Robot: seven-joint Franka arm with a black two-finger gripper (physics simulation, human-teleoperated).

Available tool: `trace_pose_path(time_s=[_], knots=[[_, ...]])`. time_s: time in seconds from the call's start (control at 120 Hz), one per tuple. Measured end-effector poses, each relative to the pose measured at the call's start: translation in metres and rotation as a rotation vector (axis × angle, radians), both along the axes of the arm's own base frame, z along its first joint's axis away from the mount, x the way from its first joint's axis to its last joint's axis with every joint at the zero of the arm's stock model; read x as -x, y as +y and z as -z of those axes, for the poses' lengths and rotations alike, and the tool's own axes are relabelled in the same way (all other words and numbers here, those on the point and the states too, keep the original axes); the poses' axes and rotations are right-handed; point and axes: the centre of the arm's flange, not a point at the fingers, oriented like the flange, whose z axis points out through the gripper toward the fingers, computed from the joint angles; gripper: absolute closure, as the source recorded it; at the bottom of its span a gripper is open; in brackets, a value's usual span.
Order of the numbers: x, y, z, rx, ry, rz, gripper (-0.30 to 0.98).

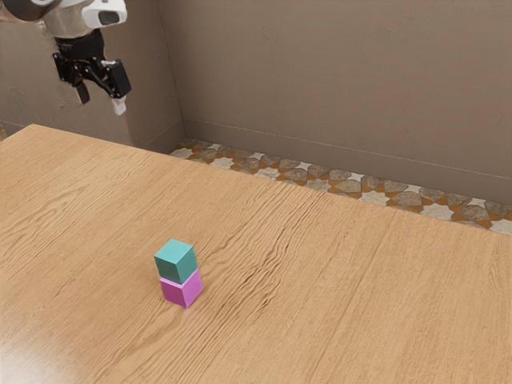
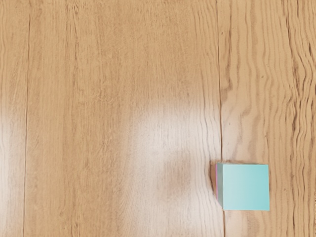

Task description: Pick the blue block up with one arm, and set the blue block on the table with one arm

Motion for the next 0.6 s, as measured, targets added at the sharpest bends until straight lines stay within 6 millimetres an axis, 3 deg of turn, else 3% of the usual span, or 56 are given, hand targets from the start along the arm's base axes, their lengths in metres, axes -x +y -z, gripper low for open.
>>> trace_pose_path(time_s=[0.142, 0.208, 0.275, 0.408, 0.467, 0.6], knots=[[-0.004, -0.008, -0.001, -0.002, -0.028, 0.029, 0.00], [0.000, -0.009, 0.016, 0.012, 0.002, 0.034, 0.00], [0.017, -0.022, 0.058, 0.033, 0.052, 0.062, 0.00], [0.046, -0.048, 0.170, 0.069, 0.139, 0.071, 0.00], [0.042, -0.051, 0.193, 0.075, 0.136, 0.057, 0.00], [0.029, -0.054, 0.219, 0.085, 0.114, 0.023, 0.00]])
